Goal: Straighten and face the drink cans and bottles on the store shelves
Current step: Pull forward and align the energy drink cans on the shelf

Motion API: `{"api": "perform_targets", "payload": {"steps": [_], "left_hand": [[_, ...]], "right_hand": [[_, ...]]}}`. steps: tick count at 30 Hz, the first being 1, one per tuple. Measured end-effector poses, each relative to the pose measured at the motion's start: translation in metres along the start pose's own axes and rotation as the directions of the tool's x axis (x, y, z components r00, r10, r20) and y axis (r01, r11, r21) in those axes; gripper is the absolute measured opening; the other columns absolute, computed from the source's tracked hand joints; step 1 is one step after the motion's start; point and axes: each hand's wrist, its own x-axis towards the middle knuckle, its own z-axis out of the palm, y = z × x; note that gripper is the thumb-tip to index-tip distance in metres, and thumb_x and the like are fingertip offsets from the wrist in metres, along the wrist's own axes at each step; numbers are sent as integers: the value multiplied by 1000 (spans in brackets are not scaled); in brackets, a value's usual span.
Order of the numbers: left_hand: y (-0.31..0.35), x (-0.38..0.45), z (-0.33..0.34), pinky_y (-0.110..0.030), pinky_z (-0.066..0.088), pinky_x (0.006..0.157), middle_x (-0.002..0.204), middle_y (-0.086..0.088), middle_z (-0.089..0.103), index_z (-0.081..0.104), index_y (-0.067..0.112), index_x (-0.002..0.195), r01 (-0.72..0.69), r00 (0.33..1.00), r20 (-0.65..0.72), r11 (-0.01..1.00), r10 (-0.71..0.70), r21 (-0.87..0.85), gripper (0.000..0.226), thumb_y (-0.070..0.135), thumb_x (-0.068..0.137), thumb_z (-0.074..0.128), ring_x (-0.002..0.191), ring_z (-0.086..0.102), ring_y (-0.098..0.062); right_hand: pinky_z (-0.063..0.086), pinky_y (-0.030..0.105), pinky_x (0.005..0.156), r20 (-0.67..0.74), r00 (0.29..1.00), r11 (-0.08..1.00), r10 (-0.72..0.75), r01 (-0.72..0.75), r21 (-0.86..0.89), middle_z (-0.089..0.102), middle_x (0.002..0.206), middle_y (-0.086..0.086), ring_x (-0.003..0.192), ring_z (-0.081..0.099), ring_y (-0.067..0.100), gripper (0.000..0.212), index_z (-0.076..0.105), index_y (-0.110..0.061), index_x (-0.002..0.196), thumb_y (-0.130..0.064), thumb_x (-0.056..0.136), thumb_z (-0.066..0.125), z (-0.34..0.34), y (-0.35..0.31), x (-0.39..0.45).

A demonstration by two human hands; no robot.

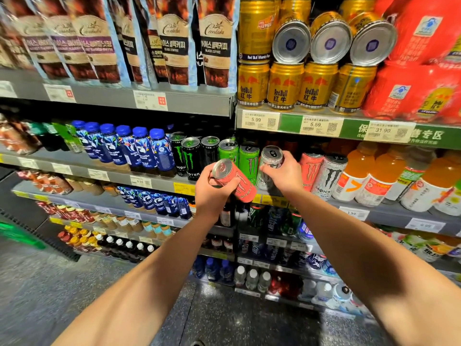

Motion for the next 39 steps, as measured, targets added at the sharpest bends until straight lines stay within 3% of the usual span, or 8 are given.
{"api": "perform_targets", "payload": {"steps": [8, 12, 14, 19, 25, 30, 35, 39], "left_hand": [[2, 0, 5, -30, 58, 77, 94, 6, 71, 63, 20, 110, 43, 999, -2, 999, -43, 1, 43, 7, 74, 82, 81, 69, -3], [0, 2, 8, -46, 60, 78, 96, 6, 72, 62, 34, 103, 53, 998, 11, 998, -54, 26, 43, 16, 71, 84, 87, 71, -9], [0, 2, 10, -49, 60, 79, 96, 5, 72, 62, 32, 104, 65, 998, 17, 998, -66, 21, 43, 14, 72, 84, 87, 71, -9], [0, -1, 18, -37, 59, 78, 94, 6, 71, 63, 20, 109, 76, 997, 25, 997, -76, 5, 43, 7, 74, 83, 80, 68, -3], [0, 0, 35, -26, 57, 77, 96, 11, 72, 64, 31, 104, -10, 999, 32, 998, 8, 58, 43, 19, 70, 87, 87, 70, -5], [5, 3, 67, -17, 54, 75, 93, 7, 72, 61, 32, 104, -43, 999, 29, 993, 40, 109, 44, 24, 71, 88, 78, 68, -1], [8, 8, 98, -29, 53, 83, 88, 15, 68, 59, 36, 98, -28, 999, -29, 969, 37, 247, 40, 38, 68, 86, 87, 67, -11], [18, 13, 116, -28, 50, 82, 99, 7, 68, 61, 19, 114, 14, 996, -84, 940, 16, 341, 54, 38, 70, 85, 95, 65, -16]], "right_hand": [[42, 25, 72, 4, 1000, 1000, 3, -3, -21, 64, 92, -7, 84, 59, 13, 37, 58, -16, 103, -27, 76, 80, 2, -5, 4], [49, 29, 76, 25, 1000, 1000, 15, -14, -16, 63, 92, -8, 87, 62, 14, 38, 56, -17, 104, -27, 77, 80, 2, -3, 4], [50, 30, 78, 29, 999, 1000, 16, -16, -14, 63, 94, -7, 88, 61, 15, 40, 55, -16, 107, -28, 78, 81, 2, -4, 5], [52, 34, 81, -2, 999, 999, 34, -34, 16, 67, 100, -3, 90, 62, 14, 43, 56, -16, 109, -28, 77, 80, 0, -2, 2], [42, 18, 77, -150, 988, 987, 48, -24, 158, 66, 101, -10, 92, 61, 7, 43, 57, -23, 115, -24, 77, 76, -17, 1, -16], [47, 24, 81, -205, 978, 988, 23, 9, 154, 64, 102, -12, 94, 60, 7, 38, 53, -35, 109, -31, 77, 74, -39, 9, -28], [48, 23, 76, -214, 977, 989, 17, 15, 144, 64, 93, -17, 82, 58, -4, 37, 55, -33, 106, -30, 75, 76, -58, 22, -38], [37, -1, 76, -208, 978, 990, -3, 32, 137, 53, 95, -30, 86, 49, -25, 45, 51, -33, 113, -25, 78, 79, -68, 27, -46]]}}
